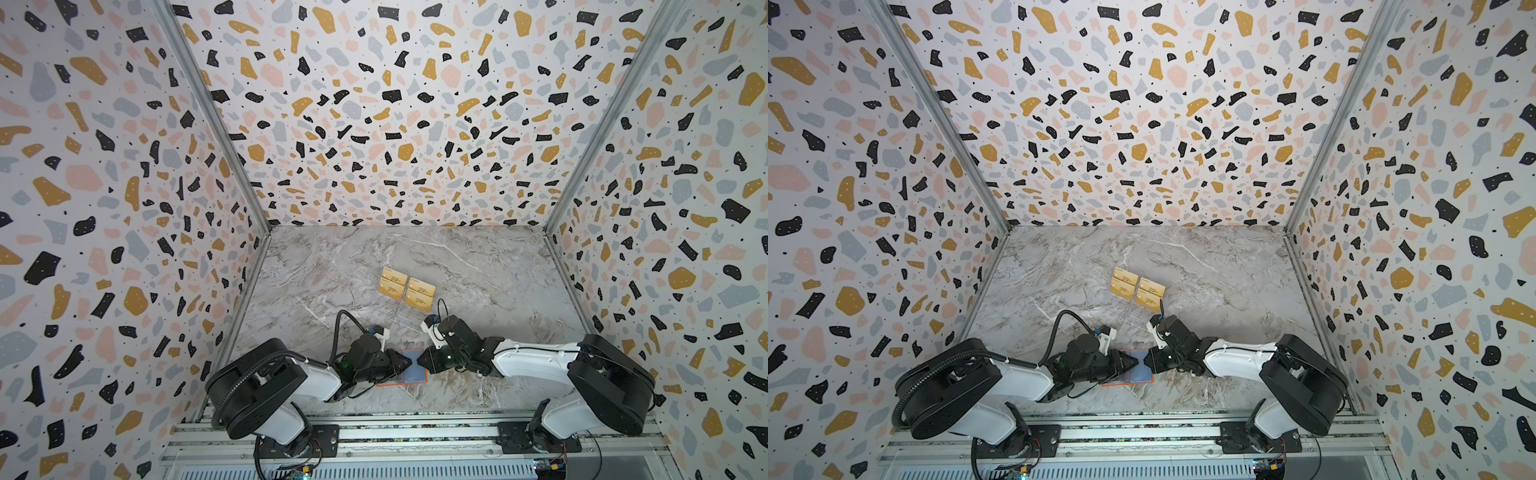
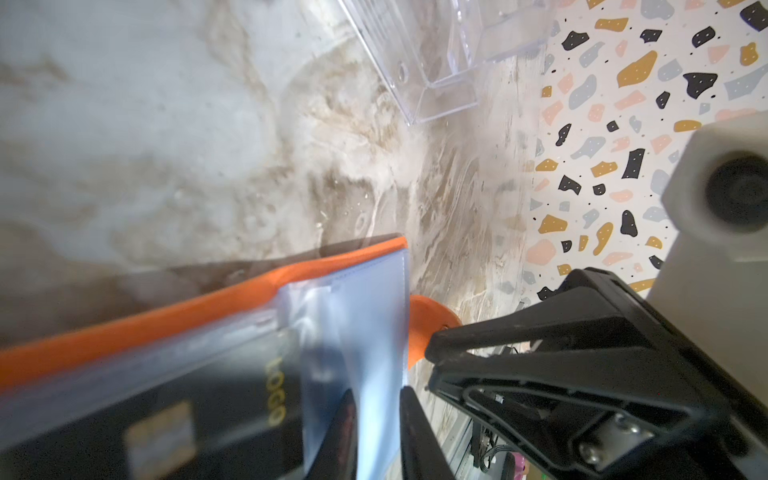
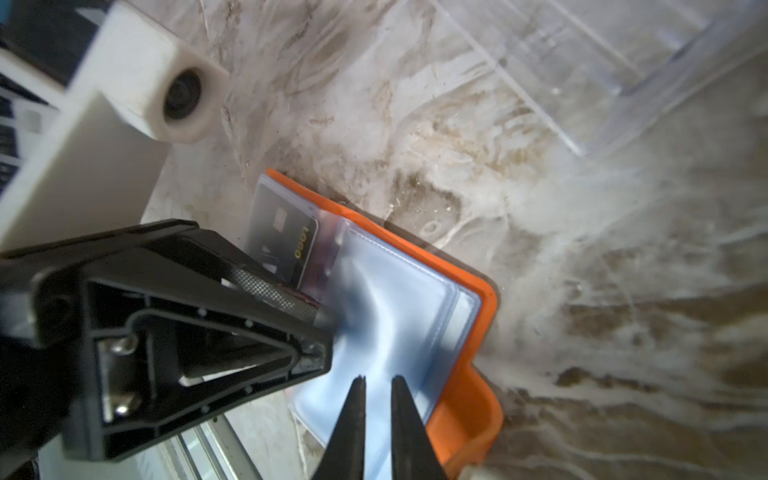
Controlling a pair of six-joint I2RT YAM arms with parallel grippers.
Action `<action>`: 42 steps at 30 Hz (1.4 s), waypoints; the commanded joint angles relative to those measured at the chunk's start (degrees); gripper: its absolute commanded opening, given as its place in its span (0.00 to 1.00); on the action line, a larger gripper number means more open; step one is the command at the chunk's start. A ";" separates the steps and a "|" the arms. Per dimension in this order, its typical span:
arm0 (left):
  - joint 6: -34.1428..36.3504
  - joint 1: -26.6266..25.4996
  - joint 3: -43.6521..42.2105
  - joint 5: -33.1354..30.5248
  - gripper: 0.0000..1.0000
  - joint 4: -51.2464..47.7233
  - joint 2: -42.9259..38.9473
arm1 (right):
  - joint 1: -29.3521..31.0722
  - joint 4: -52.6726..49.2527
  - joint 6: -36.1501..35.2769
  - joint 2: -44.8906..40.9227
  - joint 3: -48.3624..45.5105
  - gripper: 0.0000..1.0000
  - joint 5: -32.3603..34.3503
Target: Put the credit cards into the card holder
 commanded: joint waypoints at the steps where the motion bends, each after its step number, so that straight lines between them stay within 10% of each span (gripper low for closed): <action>1: 1.08 0.24 -0.55 -0.09 0.15 0.85 -0.93 | -0.10 -1.17 0.38 -1.52 0.19 0.14 1.14; 11: 1.91 0.27 -1.03 -1.29 0.00 -1.37 -3.09 | -0.30 -1.18 0.97 -3.22 -0.14 0.14 0.99; 42: 1.50 0.30 -3.25 -0.08 0.00 1.28 -5.08 | -0.58 6.00 1.17 1.00 -1.96 0.15 -7.08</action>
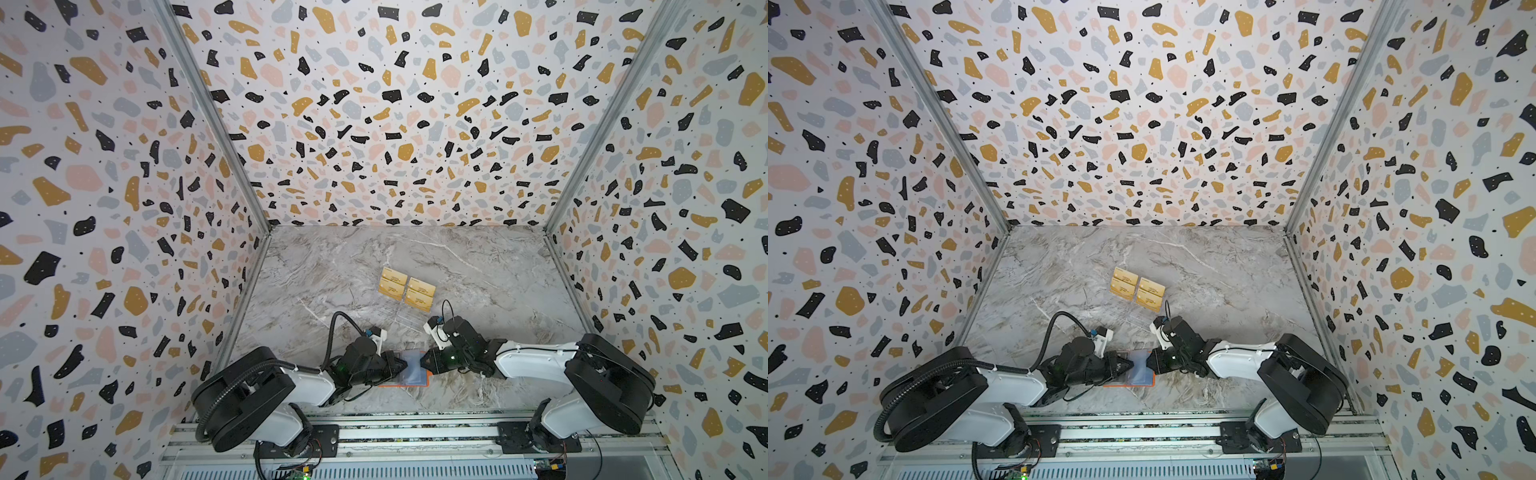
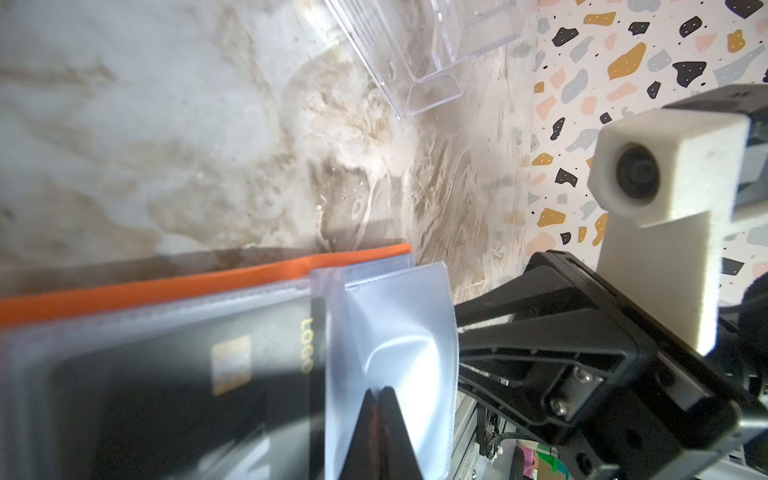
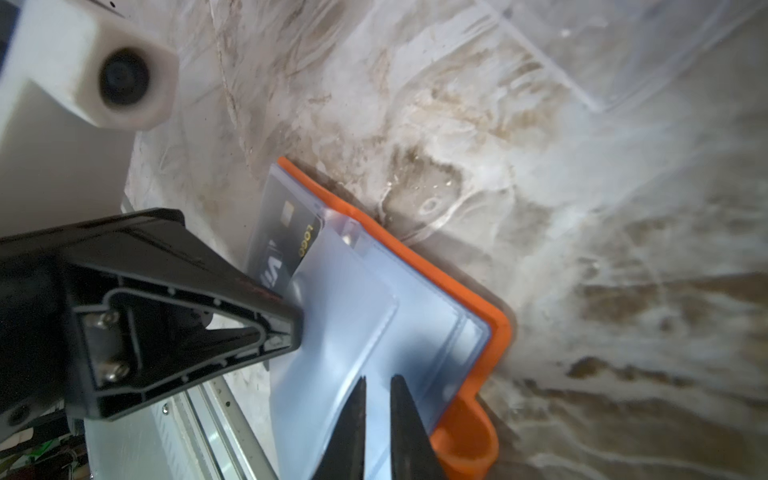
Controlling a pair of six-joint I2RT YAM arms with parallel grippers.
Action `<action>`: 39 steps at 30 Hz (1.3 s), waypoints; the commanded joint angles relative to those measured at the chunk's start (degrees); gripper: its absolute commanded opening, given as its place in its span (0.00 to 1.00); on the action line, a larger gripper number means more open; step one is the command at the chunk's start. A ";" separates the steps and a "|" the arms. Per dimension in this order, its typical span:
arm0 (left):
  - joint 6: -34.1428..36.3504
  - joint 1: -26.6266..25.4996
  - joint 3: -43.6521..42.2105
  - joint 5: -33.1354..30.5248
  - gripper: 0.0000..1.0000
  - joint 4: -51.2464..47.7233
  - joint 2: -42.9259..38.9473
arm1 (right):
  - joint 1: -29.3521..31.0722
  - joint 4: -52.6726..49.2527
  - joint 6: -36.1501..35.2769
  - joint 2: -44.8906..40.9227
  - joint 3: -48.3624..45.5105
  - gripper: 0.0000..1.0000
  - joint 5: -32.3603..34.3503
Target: Put the credit cards into the card holder
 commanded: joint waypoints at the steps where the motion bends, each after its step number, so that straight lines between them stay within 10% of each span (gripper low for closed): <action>1: 0.46 0.28 -0.89 0.57 0.00 2.75 -0.37 | 0.67 1.51 -0.27 0.09 1.01 0.15 -1.94; 12: 0.95 0.34 0.89 0.92 0.39 -2.29 -3.88 | 0.99 2.29 -0.74 1.45 2.12 0.15 -2.50; 20: 8.40 0.34 6.43 -2.18 0.64 -25.78 -10.39 | 1.02 1.13 -1.85 2.06 3.77 0.15 -2.17; 39: 19.53 8.07 15.61 -15.29 0.56 -54.48 -25.80 | 2.55 -1.83 -5.25 7.51 12.78 0.18 -2.95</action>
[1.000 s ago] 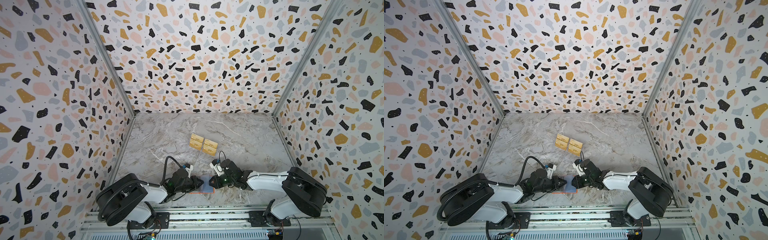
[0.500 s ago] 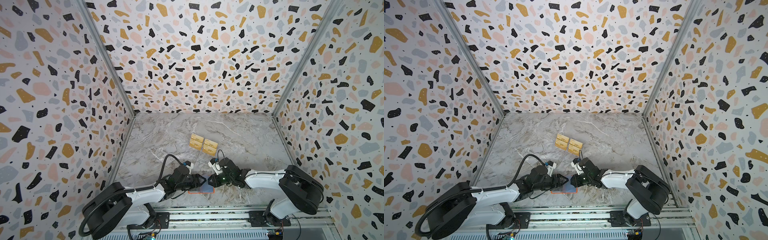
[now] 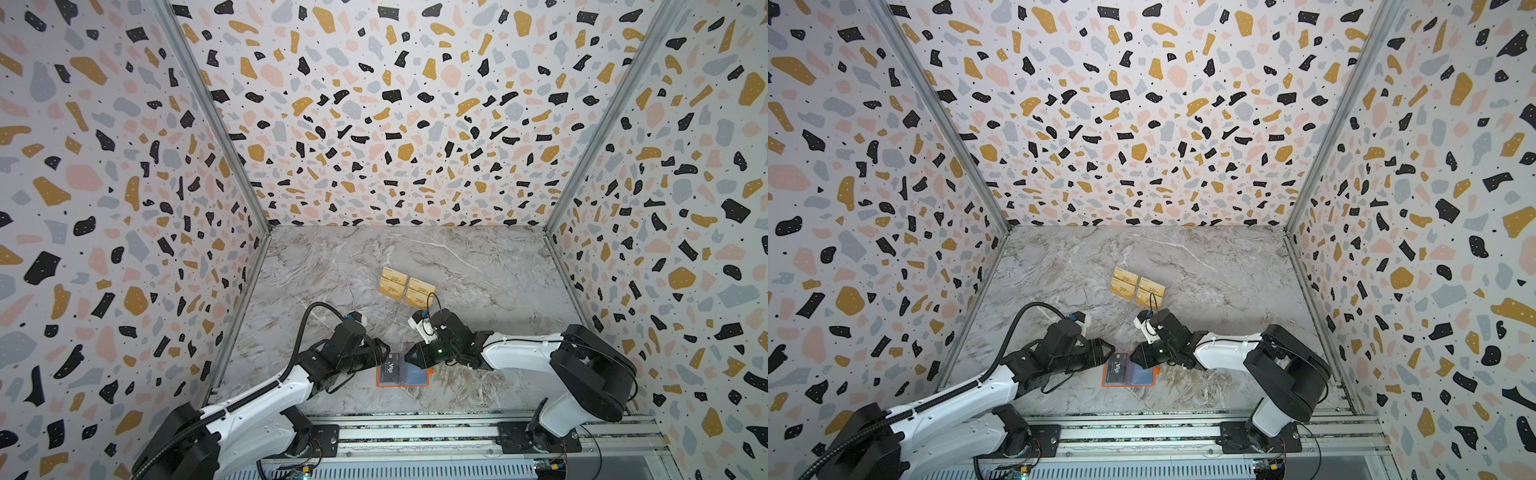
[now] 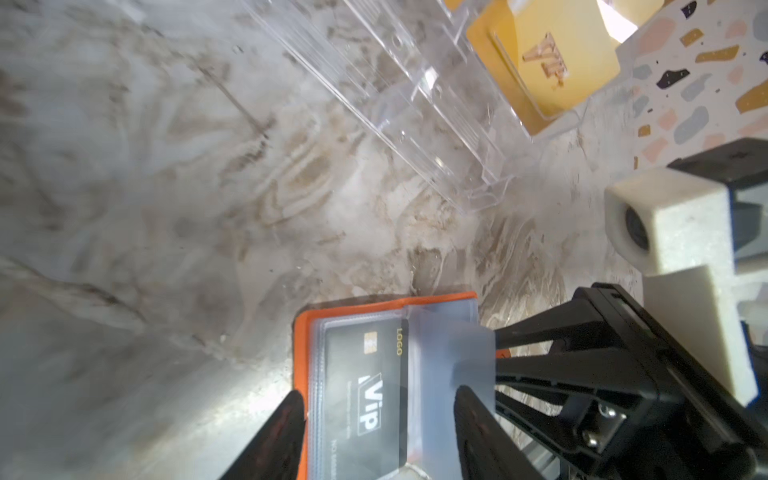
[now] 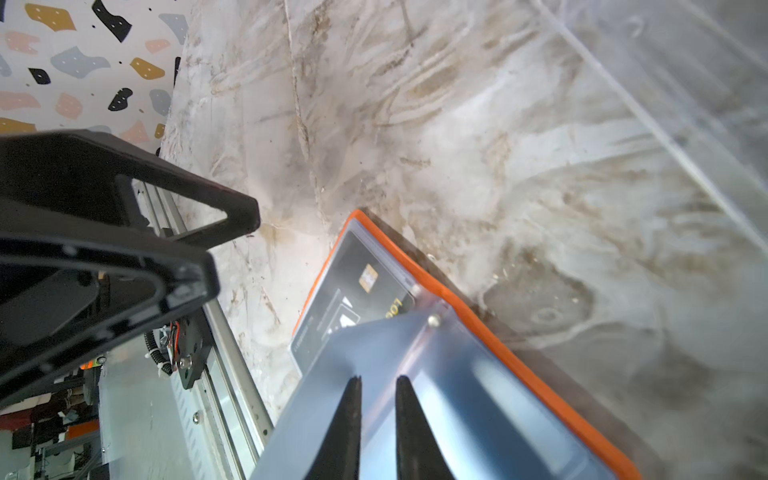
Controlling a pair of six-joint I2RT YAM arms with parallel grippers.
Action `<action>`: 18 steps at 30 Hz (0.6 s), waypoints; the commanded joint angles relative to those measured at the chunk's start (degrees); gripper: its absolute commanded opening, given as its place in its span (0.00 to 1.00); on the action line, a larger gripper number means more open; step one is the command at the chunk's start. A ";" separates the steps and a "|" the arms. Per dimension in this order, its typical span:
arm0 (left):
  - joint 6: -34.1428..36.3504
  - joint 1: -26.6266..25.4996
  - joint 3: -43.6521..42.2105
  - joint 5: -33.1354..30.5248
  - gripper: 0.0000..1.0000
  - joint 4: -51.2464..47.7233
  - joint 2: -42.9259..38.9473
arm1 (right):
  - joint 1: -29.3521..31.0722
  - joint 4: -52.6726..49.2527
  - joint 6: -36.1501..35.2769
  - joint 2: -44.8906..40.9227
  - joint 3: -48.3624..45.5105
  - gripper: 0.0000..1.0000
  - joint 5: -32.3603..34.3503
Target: Put the credit cards into the card holder
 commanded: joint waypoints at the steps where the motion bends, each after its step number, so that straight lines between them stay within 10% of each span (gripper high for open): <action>1: 3.22 0.20 2.19 -2.92 0.54 -3.92 -1.50 | 0.87 -1.63 -1.99 1.11 3.09 0.18 -0.66; 18: 1.60 -1.17 -3.49 6.86 0.33 6.07 1.93 | 2.21 -0.73 -1.52 8.06 5.47 0.18 -1.16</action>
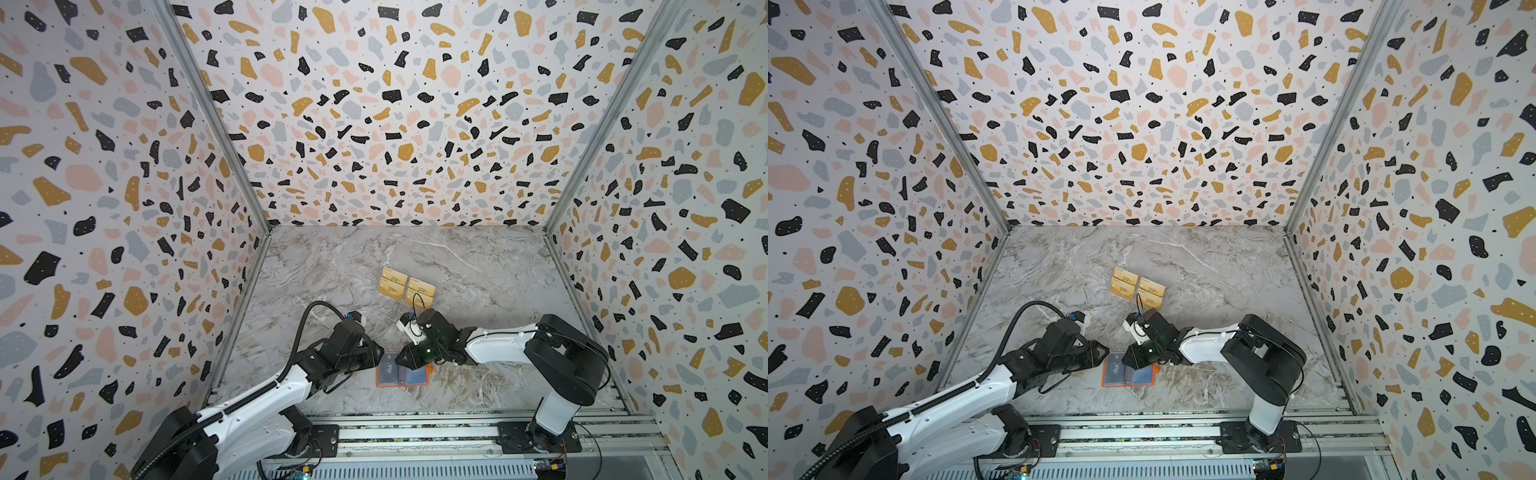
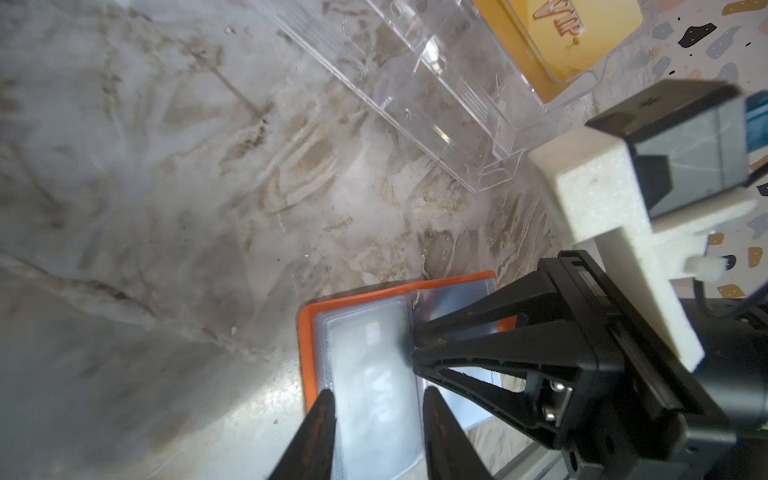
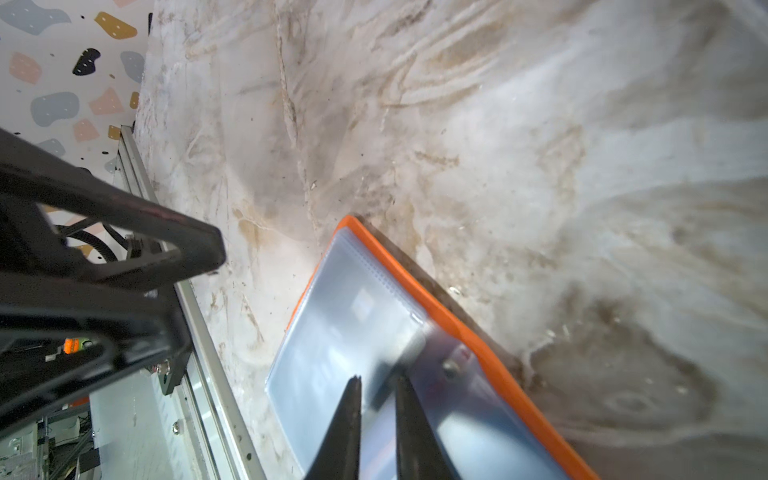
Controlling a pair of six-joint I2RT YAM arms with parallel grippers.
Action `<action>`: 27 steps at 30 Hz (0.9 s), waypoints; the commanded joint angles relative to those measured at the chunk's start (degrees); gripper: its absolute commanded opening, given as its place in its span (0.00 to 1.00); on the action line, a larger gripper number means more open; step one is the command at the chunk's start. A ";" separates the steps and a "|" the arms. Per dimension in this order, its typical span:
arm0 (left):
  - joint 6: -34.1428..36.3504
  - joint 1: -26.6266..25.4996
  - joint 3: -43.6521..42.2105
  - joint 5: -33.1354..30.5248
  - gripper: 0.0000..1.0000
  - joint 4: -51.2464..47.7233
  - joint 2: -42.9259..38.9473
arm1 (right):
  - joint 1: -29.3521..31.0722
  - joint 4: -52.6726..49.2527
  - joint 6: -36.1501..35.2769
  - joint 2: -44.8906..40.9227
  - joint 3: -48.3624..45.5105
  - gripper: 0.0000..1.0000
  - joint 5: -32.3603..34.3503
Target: Put the credit cards into the card holder
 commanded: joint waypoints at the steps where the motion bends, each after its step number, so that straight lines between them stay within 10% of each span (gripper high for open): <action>1: -1.38 -1.74 -1.52 3.74 0.30 5.34 1.22 | 0.54 -0.39 -0.21 0.28 1.32 0.18 0.07; 18: -1.63 -9.51 -2.51 1.61 0.26 6.21 8.61 | 0.14 -2.99 2.36 -6.75 0.58 0.18 4.95; 27: 0.21 -9.46 -0.43 -0.25 0.30 2.91 8.67 | -8.29 -19.40 -12.68 -9.67 12.13 0.23 6.36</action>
